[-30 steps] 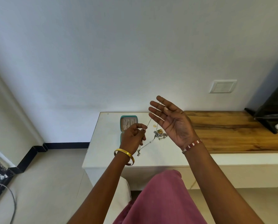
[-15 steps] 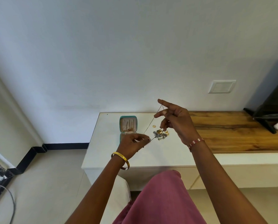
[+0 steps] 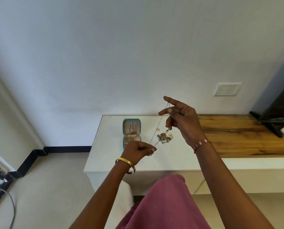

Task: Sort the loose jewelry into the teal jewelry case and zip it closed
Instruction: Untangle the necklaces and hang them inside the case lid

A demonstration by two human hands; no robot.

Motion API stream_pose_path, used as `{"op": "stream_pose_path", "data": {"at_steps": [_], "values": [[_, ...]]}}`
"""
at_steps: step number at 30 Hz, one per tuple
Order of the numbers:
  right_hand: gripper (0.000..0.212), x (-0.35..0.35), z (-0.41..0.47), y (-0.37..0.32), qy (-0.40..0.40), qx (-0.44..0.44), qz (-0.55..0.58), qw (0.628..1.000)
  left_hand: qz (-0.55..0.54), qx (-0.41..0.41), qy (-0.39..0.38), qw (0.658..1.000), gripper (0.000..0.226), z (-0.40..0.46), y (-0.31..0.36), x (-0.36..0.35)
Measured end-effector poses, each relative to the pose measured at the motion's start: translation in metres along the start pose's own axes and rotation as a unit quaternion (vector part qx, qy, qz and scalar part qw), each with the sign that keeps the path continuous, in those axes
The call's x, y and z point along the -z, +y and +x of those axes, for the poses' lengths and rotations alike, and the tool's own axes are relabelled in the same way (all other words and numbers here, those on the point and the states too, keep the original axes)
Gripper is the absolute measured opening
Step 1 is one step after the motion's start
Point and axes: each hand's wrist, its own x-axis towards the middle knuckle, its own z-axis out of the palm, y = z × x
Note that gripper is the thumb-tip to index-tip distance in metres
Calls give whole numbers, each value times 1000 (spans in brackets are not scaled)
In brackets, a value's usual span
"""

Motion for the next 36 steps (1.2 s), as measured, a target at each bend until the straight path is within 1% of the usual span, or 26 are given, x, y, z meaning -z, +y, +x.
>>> {"op": "stream_pose_path", "data": {"at_steps": [4,7,9,12,14,16,19,22,26,28,29,31,33,34,36], "values": [[41,-4,-3,2,-7,5,-4,1000,23,4,7,1000,21,3,-3,1],[40,-10,-4,3,-32,-6,-13,999,39,-7,7,999,22,5,-3,1],[39,-14,-5,2,-56,-22,-1,998,21,-19,25,999,22,6,1,0],[33,-19,-7,2,-79,-33,31,996,-26,-27,81,996,21,8,10,0],[32,-19,-8,1,-81,-40,50,995,-61,-17,113,991,20,10,15,1],[32,-19,-8,1,-86,-49,65,993,-90,4,126,988,22,13,19,1],[33,-18,-9,0,-98,-59,75,991,-105,12,111,988,27,15,23,0],[32,-16,-8,0,-98,-65,75,990,-127,0,90,988,17,13,26,-3],[29,-15,-8,2,-92,-70,84,990,-164,9,93,982,8,13,28,-4],[27,-14,-8,4,-93,-72,80,990,-192,16,83,978,19,13,31,-3],[27,-15,-9,4,-96,-73,77,990,-189,13,76,979,25,13,33,-3],[26,-15,-9,4,-103,-74,71,989,-140,-7,72,988,30,15,35,-4],[24,-14,-8,5,-99,-75,70,990,-82,-22,79,993,26,16,35,-4],[23,-13,-8,5,-93,-75,73,990,-87,-24,82,993,25,17,33,-4],[23,-9,-6,5,-74,-77,82,991,-151,3,82,985,25,17,29,-1]]}}
